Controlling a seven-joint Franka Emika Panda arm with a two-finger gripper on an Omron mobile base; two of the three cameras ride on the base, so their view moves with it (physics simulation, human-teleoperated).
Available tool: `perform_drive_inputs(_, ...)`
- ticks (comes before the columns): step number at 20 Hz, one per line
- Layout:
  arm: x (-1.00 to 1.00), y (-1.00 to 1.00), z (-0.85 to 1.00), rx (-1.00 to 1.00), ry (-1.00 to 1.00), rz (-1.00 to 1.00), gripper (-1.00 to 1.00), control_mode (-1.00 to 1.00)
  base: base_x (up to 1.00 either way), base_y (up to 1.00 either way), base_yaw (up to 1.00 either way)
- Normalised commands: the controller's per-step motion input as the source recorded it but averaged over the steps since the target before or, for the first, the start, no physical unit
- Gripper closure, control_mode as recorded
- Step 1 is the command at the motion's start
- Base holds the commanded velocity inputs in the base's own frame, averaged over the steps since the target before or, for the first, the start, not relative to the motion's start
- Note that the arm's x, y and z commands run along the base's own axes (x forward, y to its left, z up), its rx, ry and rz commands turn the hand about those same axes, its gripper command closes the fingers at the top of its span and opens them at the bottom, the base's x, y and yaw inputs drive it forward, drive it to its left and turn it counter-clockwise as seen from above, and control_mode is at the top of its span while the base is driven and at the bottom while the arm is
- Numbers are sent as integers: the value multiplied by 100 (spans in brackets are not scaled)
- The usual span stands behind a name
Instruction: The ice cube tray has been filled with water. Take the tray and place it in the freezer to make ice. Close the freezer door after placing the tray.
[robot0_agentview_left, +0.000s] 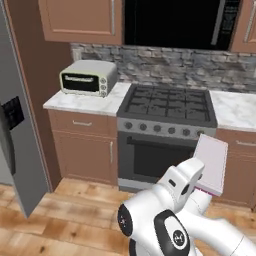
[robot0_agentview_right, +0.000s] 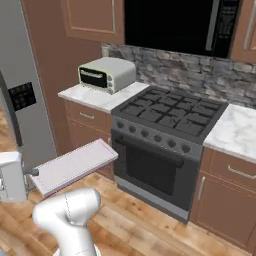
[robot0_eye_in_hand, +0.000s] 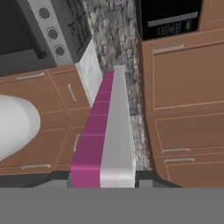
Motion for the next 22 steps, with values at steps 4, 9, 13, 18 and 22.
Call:
perform_drive_inputs(4, 0, 0, 0, 0, 0, 0, 100, 100, 7, 30, 44)
perform_drive_inputs(9, 0, 0, 0, 0, 0, 0, 100, 100, 9, 37, 43)
perform_drive_inputs(13, 0, 0, 0, 0, 0, 0, 100, 100, 12, 41, 42)
perform_drive_inputs(18, 0, 0, 0, 0, 0, 0, 100, 100, 21, 51, 39)
perform_drive_inputs(22, 0, 0, 0, 0, 0, 0, 100, 100, 28, 60, 33)
